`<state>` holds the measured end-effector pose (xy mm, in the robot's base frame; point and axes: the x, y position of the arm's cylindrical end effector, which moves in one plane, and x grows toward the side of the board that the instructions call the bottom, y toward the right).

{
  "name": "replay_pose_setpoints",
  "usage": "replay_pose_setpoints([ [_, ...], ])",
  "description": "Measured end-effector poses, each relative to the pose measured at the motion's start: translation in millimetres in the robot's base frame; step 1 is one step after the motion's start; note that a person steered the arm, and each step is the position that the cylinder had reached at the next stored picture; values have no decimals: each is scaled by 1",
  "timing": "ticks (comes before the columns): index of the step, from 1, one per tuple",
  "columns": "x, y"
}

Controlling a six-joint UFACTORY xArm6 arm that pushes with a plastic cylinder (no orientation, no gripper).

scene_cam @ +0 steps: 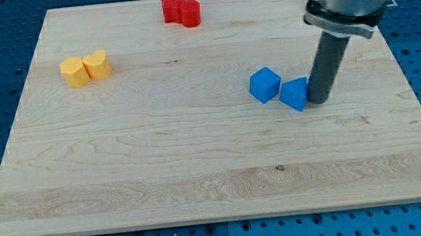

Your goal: Slide the blue triangle to the top left

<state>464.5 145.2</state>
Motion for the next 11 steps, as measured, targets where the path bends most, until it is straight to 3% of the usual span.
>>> replay_pose_setpoints([
  [2, -12, -54],
  [4, 23, -82],
  [8, 51, -143],
  [11, 7, -143],
])
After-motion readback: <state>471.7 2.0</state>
